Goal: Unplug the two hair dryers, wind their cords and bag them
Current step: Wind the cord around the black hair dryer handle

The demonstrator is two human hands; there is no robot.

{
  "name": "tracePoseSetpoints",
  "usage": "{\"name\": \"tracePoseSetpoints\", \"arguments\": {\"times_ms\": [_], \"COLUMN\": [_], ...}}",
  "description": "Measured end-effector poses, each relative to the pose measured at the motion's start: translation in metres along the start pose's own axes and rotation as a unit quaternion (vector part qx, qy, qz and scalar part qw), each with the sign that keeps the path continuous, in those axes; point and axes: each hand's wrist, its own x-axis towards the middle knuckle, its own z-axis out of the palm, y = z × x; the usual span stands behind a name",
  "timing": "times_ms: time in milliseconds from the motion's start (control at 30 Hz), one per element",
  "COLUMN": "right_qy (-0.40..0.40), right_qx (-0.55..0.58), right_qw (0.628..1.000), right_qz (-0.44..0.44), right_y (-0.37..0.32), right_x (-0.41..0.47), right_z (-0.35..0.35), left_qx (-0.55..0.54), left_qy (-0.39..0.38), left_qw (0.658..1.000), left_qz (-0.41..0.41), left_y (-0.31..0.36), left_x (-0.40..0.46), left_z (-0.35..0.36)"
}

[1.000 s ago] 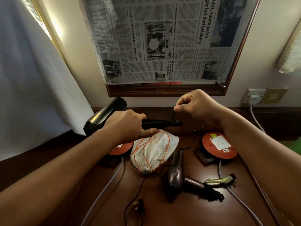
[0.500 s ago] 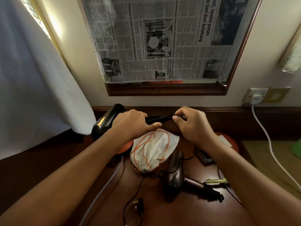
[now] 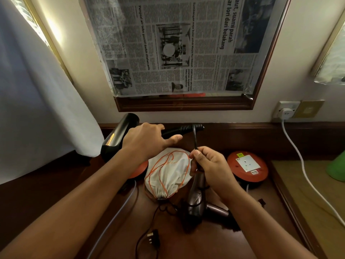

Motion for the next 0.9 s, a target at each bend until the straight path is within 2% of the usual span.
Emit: {"name": "tracePoseSetpoints", "arguments": {"times_ms": [133, 300, 467, 767, 900], "right_qy": [-0.038, -0.08, -0.157, -0.247, -0.269], "right_qx": [0.097, 0.145, 0.173, 0.138, 0.068], "right_qw": [0.994, 0.984, 0.971, 0.956, 0.957], "right_qz": [0.036, 0.061, 0.051, 0.08, 0.089], "right_y": [0.0, 0.006, 0.005, 0.005, -0.006], "right_x": [-0.001, 0.002, 0.01, 0.037, 0.054], "right_z": [-0.003, -0.007, -0.018, -0.038, -0.049], "left_qx": [-0.012, -0.042, -0.073, -0.092, -0.092], "left_qy": [0.02, 0.038, 0.052, 0.042, 0.024], "left_qw": [1.0, 0.998, 0.995, 0.993, 0.993], "left_qz": [0.002, 0.011, 0.032, 0.057, 0.07], "left_y": [0.005, 0.008, 0.009, 0.001, -0.004], "left_x": [-0.005, -0.009, -0.014, -0.022, -0.023], "left_z": [-0.005, -0.013, -0.021, -0.03, -0.032]}}
